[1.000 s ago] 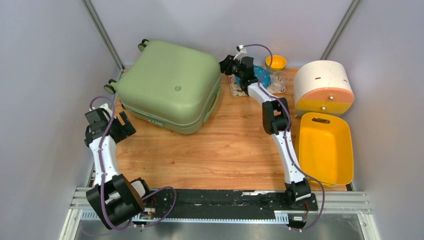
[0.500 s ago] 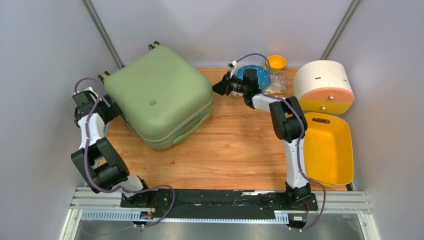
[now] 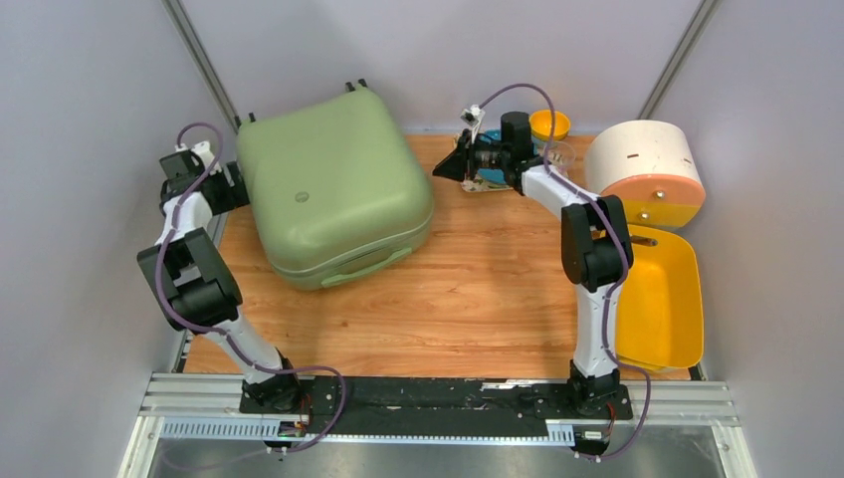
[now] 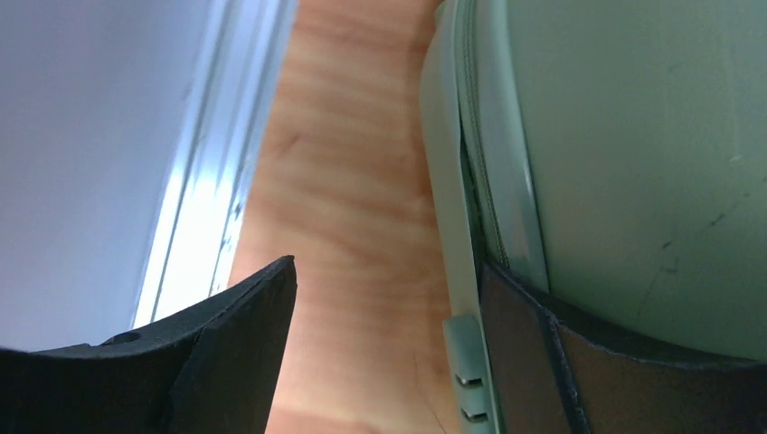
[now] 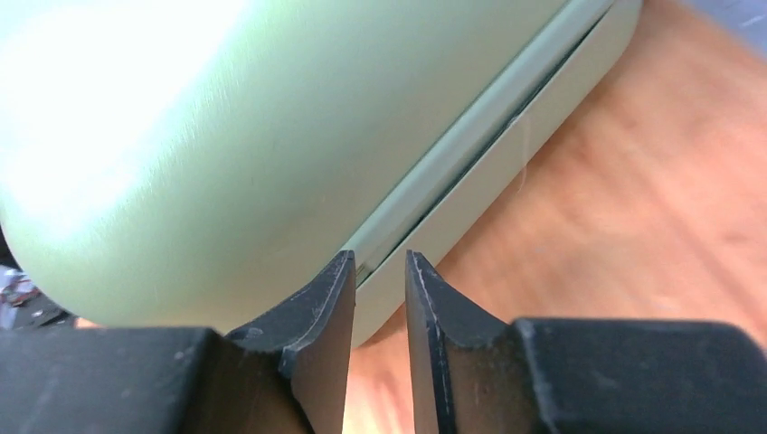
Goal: Open, take out, and arrange the luggage
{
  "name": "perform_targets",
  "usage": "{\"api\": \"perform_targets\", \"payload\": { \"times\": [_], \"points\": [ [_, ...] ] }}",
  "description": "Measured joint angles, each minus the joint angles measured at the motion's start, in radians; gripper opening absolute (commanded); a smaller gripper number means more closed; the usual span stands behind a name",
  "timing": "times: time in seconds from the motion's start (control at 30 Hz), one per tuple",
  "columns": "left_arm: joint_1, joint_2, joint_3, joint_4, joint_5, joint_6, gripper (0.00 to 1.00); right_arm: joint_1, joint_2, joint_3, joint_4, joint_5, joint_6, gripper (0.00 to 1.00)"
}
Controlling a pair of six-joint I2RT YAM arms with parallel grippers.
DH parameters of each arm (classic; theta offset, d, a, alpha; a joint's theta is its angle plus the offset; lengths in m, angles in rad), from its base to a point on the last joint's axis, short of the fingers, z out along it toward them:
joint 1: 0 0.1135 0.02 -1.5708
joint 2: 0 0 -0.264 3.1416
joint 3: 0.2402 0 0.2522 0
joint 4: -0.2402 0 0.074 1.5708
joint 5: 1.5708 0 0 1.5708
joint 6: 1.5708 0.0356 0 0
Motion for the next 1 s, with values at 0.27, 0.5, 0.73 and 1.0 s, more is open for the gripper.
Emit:
{"api": "perform_targets", "payload": {
  "times": [0.27, 0.5, 0.73, 1.0],
  "points": [
    [-0.150, 0.248, 0.323, -0.051, 0.087, 0.035, 0.87, -0.047, -0.018, 0.018, -0.173, 0.008, -0.233, 0.31],
    [-0.113, 0.242, 0.446, -0.169, 0.161, 0.042, 0.89, -0.018, -0.033, -0.028, -0.233, 0.040, -0.354, 0.31],
    [-0.030, -0.042, 0.351, -0.356, 0.222, 0.151, 0.92, 0.110, -0.115, -0.135, -0.206, 0.089, -0.370, 0.32],
    [0.009, -0.329, 0.220, -0.460, 0.393, 0.239, 0.90, 0.365, -0.140, -0.190, -0.108, 0.048, -0.244, 0.34]
  ]
}}
